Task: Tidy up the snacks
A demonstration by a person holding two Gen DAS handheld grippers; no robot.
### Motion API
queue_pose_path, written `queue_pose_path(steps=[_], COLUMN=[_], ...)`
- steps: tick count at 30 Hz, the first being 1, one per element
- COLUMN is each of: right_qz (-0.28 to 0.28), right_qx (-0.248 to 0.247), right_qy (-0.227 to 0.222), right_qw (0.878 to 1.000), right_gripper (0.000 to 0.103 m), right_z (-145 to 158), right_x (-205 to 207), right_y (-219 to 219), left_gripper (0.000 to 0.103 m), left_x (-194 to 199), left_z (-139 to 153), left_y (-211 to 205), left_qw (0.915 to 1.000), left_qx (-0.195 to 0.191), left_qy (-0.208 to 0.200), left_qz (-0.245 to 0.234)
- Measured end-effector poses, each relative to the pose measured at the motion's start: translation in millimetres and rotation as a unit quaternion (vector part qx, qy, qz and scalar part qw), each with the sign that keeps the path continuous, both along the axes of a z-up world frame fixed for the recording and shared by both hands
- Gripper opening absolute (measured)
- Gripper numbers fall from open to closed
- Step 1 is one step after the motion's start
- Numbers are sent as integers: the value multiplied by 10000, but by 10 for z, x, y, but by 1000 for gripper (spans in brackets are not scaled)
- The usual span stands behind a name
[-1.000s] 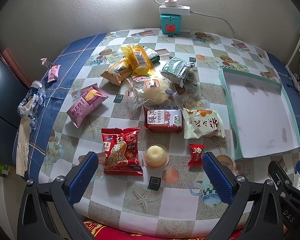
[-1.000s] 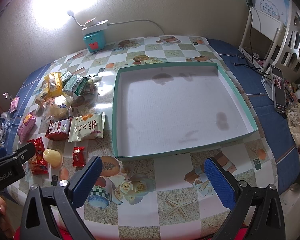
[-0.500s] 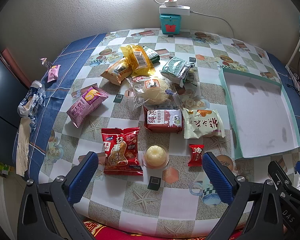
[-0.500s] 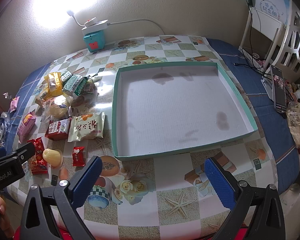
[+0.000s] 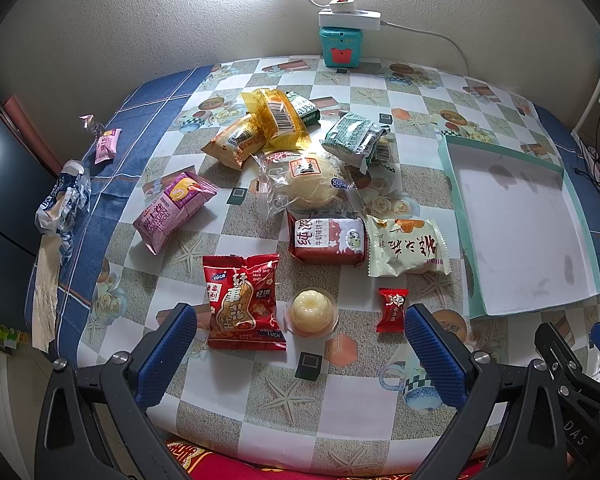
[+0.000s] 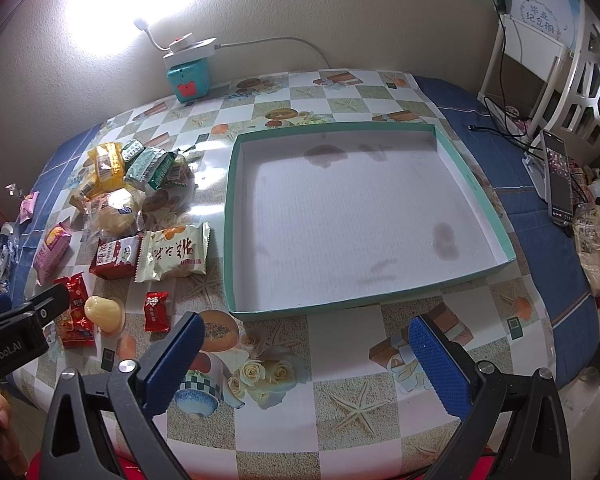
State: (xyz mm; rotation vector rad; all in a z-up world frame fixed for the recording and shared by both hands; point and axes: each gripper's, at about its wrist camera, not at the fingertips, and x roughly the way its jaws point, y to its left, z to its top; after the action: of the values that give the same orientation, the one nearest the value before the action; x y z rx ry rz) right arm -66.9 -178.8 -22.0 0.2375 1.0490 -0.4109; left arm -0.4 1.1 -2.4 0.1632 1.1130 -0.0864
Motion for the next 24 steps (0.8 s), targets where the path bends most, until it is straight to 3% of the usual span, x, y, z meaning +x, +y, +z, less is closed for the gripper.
queue_pose_path(steps=[17, 24], right_qz=[66, 278], right_qx=[-5, 158], right_qy=[67, 165], right_qw=[10000, 9994], right_gripper=[103, 103], right_z=[-47, -113], right_x=[20, 160], right_y=[38, 172], left_gripper=[103, 103], left_x=[-10, 131], left_z=[-43, -193], left_y=[17, 299], left_qw=[10000, 9960], left_qx=[-40, -240], left_qy=[41, 402], left_qz=[53, 764])
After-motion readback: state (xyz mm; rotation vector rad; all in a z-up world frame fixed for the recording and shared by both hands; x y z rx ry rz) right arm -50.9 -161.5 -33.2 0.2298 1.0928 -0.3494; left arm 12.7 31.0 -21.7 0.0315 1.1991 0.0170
